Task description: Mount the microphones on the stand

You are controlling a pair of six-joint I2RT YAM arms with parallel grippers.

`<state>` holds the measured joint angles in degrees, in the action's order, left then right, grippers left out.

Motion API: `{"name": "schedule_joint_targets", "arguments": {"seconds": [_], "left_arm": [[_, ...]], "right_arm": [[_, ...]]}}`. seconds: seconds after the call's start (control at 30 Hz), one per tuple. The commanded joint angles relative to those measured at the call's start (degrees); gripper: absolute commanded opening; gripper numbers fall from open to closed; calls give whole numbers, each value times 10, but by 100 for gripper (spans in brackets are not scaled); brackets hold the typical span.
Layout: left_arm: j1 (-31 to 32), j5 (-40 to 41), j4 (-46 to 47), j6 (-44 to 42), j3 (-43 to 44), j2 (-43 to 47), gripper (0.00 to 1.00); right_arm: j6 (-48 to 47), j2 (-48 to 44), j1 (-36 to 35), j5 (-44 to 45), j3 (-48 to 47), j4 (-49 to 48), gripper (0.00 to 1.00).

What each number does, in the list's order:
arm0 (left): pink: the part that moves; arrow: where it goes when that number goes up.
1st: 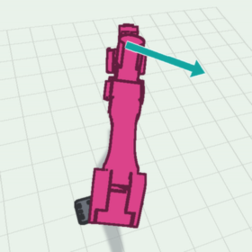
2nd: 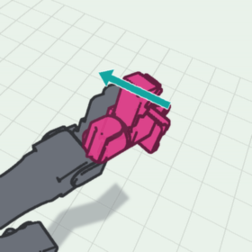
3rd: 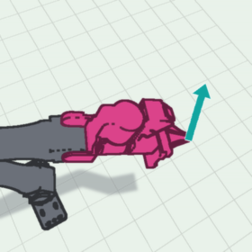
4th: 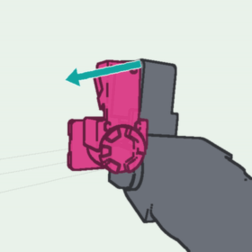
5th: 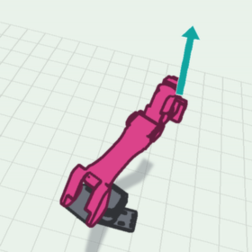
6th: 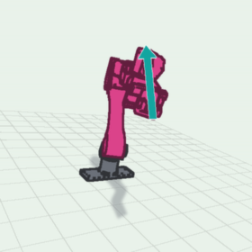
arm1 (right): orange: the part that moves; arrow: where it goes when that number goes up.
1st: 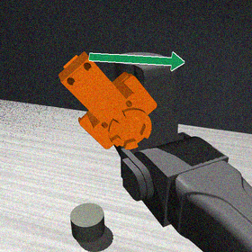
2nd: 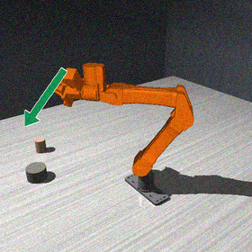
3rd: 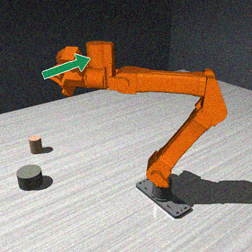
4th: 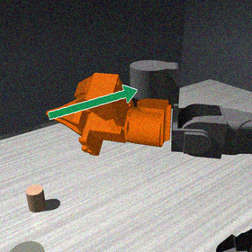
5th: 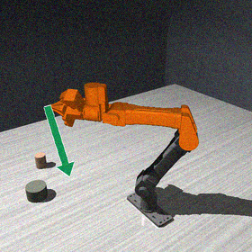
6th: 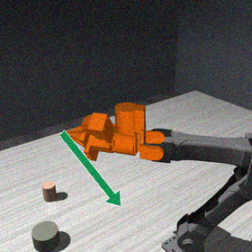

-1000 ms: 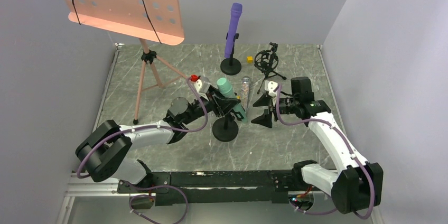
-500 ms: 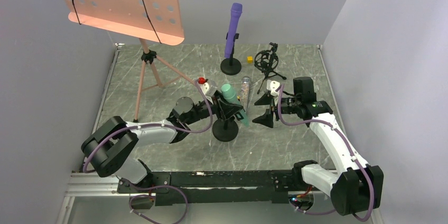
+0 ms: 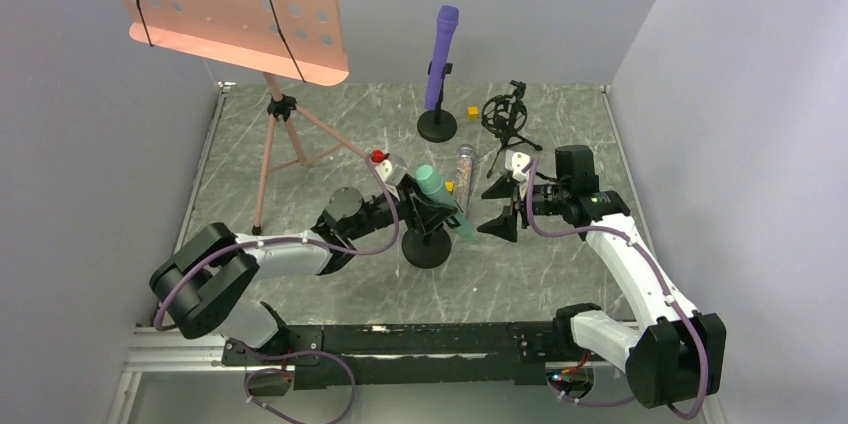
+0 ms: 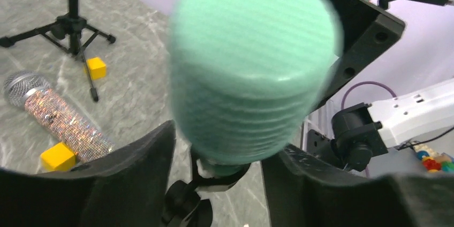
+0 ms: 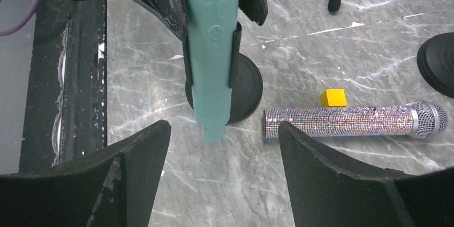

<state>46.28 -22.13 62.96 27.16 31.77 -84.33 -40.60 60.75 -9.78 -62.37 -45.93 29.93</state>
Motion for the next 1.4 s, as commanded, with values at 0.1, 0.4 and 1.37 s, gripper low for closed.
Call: {"name": "schedule_joint_targets", "arguments": {"seconds": [0.1, 0.4, 1.37], "left_arm": [[-1, 40, -171, 28, -31, 69, 88], [-2, 88, -196, -5, -56, 199, 99], [-36, 46, -166, 114, 58, 161, 65]], "right_arm": [[0, -2, 2, -26, -8, -16, 79], [-4, -3, 3, -24, -11, -12, 80], [-11, 0, 5, -19, -12, -8, 80]]}}
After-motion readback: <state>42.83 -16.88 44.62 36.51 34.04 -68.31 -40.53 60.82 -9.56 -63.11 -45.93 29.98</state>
